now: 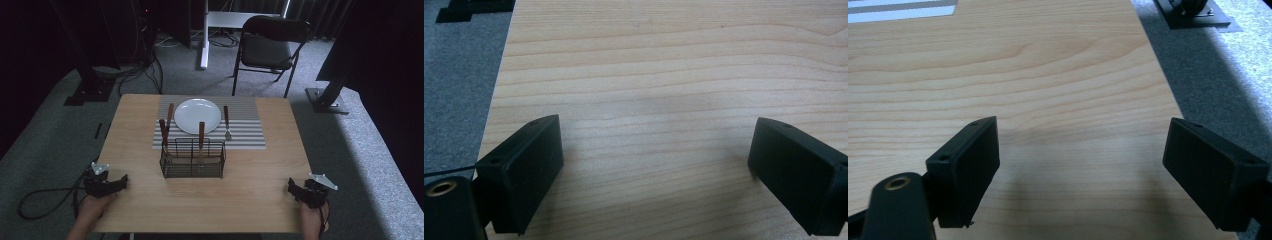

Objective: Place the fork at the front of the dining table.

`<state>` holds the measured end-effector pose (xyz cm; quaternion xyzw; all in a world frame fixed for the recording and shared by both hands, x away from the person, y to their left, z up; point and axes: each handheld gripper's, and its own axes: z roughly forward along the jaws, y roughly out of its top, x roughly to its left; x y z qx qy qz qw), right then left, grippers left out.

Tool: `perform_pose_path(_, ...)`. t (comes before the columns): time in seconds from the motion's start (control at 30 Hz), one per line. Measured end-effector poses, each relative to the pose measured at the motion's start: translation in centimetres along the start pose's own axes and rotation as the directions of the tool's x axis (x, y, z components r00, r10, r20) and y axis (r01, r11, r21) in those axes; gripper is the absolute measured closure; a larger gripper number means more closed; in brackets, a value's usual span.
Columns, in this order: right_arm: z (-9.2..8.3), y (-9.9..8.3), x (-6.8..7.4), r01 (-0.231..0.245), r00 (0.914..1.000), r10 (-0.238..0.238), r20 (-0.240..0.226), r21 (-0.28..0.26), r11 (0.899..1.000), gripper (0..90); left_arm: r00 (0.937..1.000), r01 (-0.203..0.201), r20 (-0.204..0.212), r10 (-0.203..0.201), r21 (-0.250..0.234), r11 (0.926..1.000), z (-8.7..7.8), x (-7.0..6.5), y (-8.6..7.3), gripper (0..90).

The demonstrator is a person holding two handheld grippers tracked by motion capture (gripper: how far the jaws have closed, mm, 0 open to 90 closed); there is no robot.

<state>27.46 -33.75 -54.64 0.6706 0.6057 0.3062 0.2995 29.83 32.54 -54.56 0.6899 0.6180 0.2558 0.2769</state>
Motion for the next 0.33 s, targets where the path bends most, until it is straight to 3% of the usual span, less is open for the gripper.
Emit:
perform_pose_path(0.1, 0.23, -0.1, -0.11, 0.012, 0.9996, -0.013, 0.026, 0.019, 1.0, 14.6, 1.0, 0.0, 0.0, 0.0, 0.0, 1.0, 0.0, 0.0, 0.0, 7.4)
perform_pose_path(0.33, 0.43, -0.01, -0.12, 0.001, 0.9995, -0.002, 0.033, 0.037, 0.999, 14.7, 1.0, 0.0, 0.0, 0.0, 0.0, 1.0, 0.0, -0.01, 0.0, 7.4)
